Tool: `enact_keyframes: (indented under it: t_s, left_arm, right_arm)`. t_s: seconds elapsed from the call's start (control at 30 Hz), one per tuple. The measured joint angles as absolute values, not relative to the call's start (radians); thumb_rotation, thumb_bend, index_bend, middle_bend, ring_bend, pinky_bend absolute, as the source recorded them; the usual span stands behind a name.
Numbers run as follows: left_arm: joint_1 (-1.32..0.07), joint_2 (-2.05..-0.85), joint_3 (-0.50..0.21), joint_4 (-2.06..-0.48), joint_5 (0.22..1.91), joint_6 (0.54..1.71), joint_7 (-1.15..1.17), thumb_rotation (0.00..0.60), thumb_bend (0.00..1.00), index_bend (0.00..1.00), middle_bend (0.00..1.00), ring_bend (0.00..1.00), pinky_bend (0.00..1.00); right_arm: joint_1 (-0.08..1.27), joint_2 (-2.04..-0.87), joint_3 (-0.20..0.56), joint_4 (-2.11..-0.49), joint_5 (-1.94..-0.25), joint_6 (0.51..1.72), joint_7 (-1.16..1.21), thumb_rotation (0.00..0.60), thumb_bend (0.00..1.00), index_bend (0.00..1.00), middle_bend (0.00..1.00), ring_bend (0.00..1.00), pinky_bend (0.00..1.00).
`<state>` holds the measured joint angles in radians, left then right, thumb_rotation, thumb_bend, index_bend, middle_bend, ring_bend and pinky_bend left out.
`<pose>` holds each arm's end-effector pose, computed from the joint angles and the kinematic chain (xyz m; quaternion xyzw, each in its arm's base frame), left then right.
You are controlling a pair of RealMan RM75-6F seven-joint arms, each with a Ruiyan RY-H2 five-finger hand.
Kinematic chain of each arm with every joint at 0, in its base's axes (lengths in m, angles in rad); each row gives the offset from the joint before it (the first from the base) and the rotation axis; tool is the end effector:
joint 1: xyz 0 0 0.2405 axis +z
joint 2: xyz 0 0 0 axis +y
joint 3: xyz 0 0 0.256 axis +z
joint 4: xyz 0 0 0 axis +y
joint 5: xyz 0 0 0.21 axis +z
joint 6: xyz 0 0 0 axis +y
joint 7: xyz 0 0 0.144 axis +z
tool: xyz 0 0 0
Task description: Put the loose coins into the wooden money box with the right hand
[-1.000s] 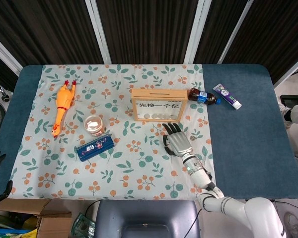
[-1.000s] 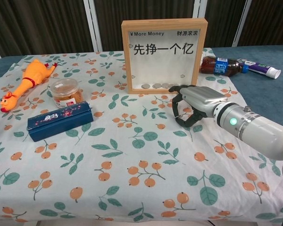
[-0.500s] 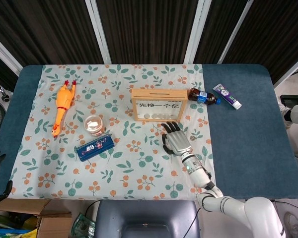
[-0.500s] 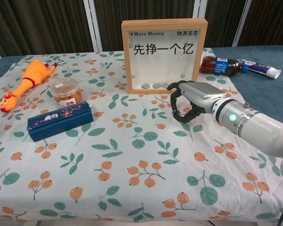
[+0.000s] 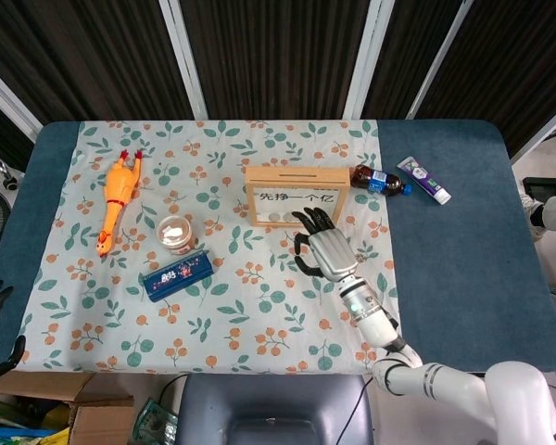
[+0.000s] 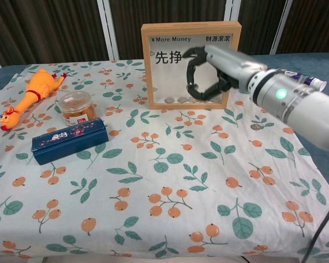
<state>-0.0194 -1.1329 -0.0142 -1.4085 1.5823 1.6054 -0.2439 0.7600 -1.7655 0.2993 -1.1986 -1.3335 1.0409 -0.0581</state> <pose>-0.3425 0.1534 0.1808 -0.5811 -0.3805 -0.4262 0.5795 -0.1148 -0.3712 -0.0363 0.6770 -0.3775 0.5003 0.3858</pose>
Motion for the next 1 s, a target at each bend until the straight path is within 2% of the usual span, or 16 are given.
enact_keyframes:
  t_s: [0.17, 0.4, 0.6, 0.73, 1.0]
  left_arm:
    - [-0.022, -1.134, -0.014, -1.409, 1.583, 1.601, -0.239, 0.600, 0.44, 0.00, 0.00, 0.00, 0.00]
    - [-0.025, -1.134, -0.015, -1.408, 1.578, 1.595, -0.239, 0.600, 0.44, 0.00, 0.00, 0.00, 0.00]
    - [-0.028, -1.136, -0.015, -1.408, 1.576, 1.589, -0.236, 0.600, 0.44, 0.00, 0.00, 0.00, 0.00]
    - [-0.030, -1.137, -0.016, -1.409, 1.574, 1.584, -0.233, 0.600, 0.44, 0.00, 0.00, 0.00, 0.00]
    - [-0.035, -1.137, -0.020, -1.407, 1.560, 1.570, -0.231, 0.600, 0.44, 0.00, 0.00, 0.00, 0.00]
  right_arm:
    - [0.781, -1.631, 0.411, -1.432, -1.250, 1.043, -0.139, 0.600, 0.58, 0.73, 0.22, 0.00, 0.00]
    - [0.831, -1.528, 0.535, -1.550, -1.093, 1.043, -0.254, 0.600, 0.58, 0.73, 0.22, 0.00, 0.00]
    - [0.888, -1.504, 0.565, -1.517, -0.970, 1.037, -0.369, 0.600, 0.58, 0.73, 0.22, 0.00, 0.00]
    - [0.940, -1.500, 0.568, -1.431, -0.865, 1.006, -0.439, 0.600, 0.58, 0.73, 0.22, 0.00, 0.00]
    - [1.031, -1.507, 0.518, -1.275, -0.770, 0.904, -0.521, 0.600, 0.58, 0.73, 0.22, 0.00, 0.00]
